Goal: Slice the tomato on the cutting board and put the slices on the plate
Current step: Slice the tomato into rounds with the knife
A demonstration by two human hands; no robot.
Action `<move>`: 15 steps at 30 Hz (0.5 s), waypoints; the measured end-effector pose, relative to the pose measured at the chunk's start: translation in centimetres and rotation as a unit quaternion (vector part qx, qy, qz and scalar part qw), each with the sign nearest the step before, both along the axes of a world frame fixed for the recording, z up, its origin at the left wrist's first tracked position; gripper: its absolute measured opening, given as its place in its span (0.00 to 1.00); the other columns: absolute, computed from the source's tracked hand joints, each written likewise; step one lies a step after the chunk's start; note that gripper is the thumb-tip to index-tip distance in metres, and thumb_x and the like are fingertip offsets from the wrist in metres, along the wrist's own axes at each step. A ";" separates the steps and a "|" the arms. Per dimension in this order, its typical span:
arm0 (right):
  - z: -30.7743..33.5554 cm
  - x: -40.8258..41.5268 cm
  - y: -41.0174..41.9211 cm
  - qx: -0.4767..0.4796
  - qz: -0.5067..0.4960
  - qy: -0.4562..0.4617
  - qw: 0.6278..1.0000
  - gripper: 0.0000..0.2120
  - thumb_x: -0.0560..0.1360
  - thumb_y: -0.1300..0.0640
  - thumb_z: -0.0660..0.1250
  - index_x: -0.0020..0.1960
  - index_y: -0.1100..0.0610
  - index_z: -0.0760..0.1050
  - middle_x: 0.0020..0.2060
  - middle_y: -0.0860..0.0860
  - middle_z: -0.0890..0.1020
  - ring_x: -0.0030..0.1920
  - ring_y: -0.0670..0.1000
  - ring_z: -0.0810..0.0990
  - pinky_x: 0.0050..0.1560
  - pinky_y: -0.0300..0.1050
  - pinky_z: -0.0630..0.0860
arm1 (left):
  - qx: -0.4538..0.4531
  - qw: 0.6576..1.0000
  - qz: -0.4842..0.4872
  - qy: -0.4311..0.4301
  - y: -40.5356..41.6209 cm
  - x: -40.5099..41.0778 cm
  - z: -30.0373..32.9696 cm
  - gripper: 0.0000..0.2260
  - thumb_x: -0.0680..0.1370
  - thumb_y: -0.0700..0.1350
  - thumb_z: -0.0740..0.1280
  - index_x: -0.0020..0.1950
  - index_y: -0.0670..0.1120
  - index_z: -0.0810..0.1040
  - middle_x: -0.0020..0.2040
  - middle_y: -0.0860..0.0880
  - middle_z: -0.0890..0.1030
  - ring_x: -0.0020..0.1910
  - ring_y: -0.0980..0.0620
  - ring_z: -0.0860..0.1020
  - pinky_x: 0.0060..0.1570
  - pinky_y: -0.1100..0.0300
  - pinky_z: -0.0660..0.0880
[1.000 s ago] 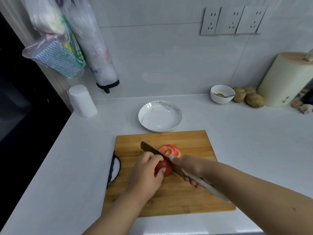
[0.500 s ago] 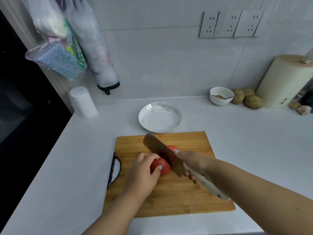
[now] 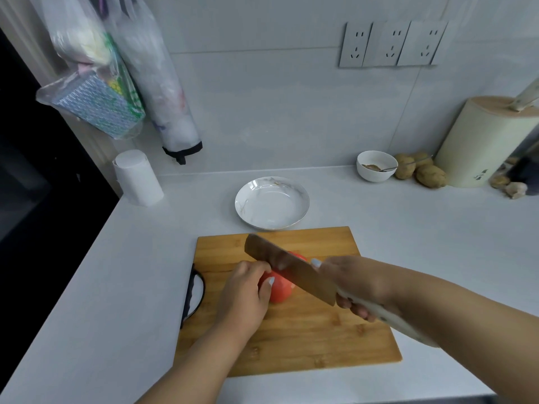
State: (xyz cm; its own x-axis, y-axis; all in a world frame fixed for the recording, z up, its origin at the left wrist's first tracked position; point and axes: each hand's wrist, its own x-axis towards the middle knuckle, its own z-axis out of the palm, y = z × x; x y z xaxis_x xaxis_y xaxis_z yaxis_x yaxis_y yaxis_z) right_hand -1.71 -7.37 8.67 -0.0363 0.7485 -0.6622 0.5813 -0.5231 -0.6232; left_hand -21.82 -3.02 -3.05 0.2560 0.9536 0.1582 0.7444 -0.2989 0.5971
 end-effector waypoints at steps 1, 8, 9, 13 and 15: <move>-0.1 0.1 -0.1 -0.002 -0.002 -0.002 1.000 0.20 0.79 0.35 0.51 0.48 0.48 0.72 0.30 0.52 0.73 0.22 0.49 0.68 0.25 0.37 0.67 | 0.000 1.000 -0.002 0.001 0.0 0.0 0.0 0.08 0.78 0.52 0.61 0.56 0.55 0.73 0.54 0.56 0.72 0.48 0.56 0.73 0.44 0.64 0.73; -0.3 0.3 -0.2 -0.016 -0.001 -0.003 1.000 0.17 0.79 0.35 0.50 0.46 0.45 0.70 0.31 0.53 0.73 0.23 0.49 0.68 0.25 0.37 0.68 | 0.000 1.000 -0.005 0.004 0.1 0.0 0.0 0.07 0.78 0.52 0.61 0.56 0.56 0.73 0.54 0.57 0.71 0.48 0.57 0.72 0.43 0.63 0.75; -0.3 0.3 -0.2 -0.018 -0.004 -0.001 1.000 0.17 0.79 0.35 0.50 0.46 0.44 0.70 0.31 0.53 0.73 0.23 0.49 0.68 0.25 0.37 0.68 | -0.001 1.000 -0.004 0.002 0.1 0.0 -0.1 0.07 0.78 0.52 0.61 0.56 0.56 0.73 0.54 0.57 0.71 0.48 0.57 0.72 0.43 0.62 0.75; -0.4 -0.2 0.4 -0.020 -0.001 -0.003 1.000 0.22 0.78 0.33 0.50 0.49 0.49 0.72 0.31 0.54 0.73 0.23 0.50 0.68 0.25 0.38 0.68 | 0.006 1.000 -0.004 0.004 0.1 -0.1 -0.2 0.07 0.78 0.53 0.61 0.55 0.57 0.72 0.53 0.57 0.71 0.47 0.57 0.72 0.42 0.61 0.76; -0.3 -0.6 0.9 -0.014 0.001 0.002 1.000 0.20 0.79 0.34 0.50 0.50 0.48 0.72 0.30 0.53 0.72 0.23 0.49 0.68 0.24 0.37 0.67 | 0.009 1.000 -0.007 0.005 0.2 -0.1 -0.3 0.07 0.78 0.53 0.61 0.55 0.57 0.72 0.53 0.57 0.71 0.47 0.58 0.72 0.41 0.62 0.76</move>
State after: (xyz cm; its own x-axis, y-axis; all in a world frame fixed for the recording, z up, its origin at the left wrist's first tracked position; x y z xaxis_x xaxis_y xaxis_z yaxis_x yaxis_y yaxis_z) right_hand -2.35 -6.52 8.37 -0.0414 0.7300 -0.6822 0.5801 -0.5384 -0.6113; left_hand -21.91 -2.85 -3.31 0.2699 0.9472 0.1732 0.7457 -0.3195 0.5847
